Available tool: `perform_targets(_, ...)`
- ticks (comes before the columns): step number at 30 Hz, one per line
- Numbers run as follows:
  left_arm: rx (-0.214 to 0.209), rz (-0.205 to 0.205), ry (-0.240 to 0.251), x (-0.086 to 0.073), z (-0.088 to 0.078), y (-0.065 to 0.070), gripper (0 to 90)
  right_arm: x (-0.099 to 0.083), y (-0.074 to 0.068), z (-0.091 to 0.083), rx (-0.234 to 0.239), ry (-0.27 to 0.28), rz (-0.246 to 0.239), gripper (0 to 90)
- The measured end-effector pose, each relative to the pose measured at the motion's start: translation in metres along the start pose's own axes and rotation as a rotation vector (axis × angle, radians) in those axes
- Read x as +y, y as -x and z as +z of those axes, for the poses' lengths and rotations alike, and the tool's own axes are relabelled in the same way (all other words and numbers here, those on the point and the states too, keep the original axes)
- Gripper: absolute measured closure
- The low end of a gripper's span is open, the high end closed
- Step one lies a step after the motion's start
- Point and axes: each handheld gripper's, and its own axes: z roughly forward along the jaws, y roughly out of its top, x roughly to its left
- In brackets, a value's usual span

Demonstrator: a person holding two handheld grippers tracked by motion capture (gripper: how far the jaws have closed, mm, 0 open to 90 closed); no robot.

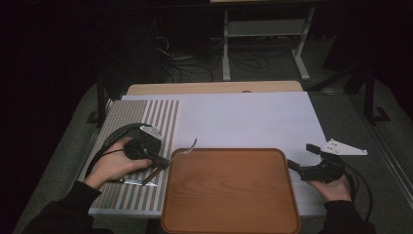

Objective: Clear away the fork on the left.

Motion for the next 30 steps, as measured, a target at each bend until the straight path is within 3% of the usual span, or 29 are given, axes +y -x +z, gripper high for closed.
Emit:
perform_targets(3,-0.056,-0.082,0.058,-0.001,0.005,0.005,77.1,0.0,0.0,0.0,0.001,-0.001,-0.001,0.0)
perform_targets(7,-0.045,-0.087,0.042,-0.001,0.012,0.012,77.0,0.0,0.0,-0.001,0.0,0.002,-0.002,0.0)
perform_targets(11,-0.079,-0.11,0.039,-0.004,0.02,0.018,77.1,0.0,0.0,-0.001,0.001,0.003,-0.002,0.0)
perform_targets(12,-0.102,-0.137,0.043,-0.005,0.023,0.019,77.1,0.0,0.0,-0.001,0.0,0.006,-0.001,0.0)
perform_targets(16,-0.126,-0.186,0.046,-0.01,0.03,0.018,77.1,0.0,0.0,-0.002,0.001,0.006,-0.001,0.0)
perform_targets(19,-0.129,-0.202,0.052,-0.012,0.033,0.017,77.1,0.0,0.0,-0.002,0.001,0.007,-0.001,0.0)
perform_targets(20,-0.156,-0.217,0.054,-0.016,0.038,0.015,77.1,0.0,0.0,-0.002,0.001,0.006,-0.001,0.0)
perform_targets(23,-0.173,-0.227,0.052,-0.018,0.04,0.015,77.1,0.0,0.0,-0.002,0.001,0.006,-0.001,0.0)
perform_targets(27,-0.239,-0.289,0.041,-0.025,0.051,0.014,77.1,0.0,0.0,-0.002,0.001,0.005,-0.001,0.0)
perform_targets(30,-0.256,-0.315,0.047,-0.027,0.056,0.012,77.1,0.0,0.0,-0.002,0.001,0.005,-0.001,0.0)
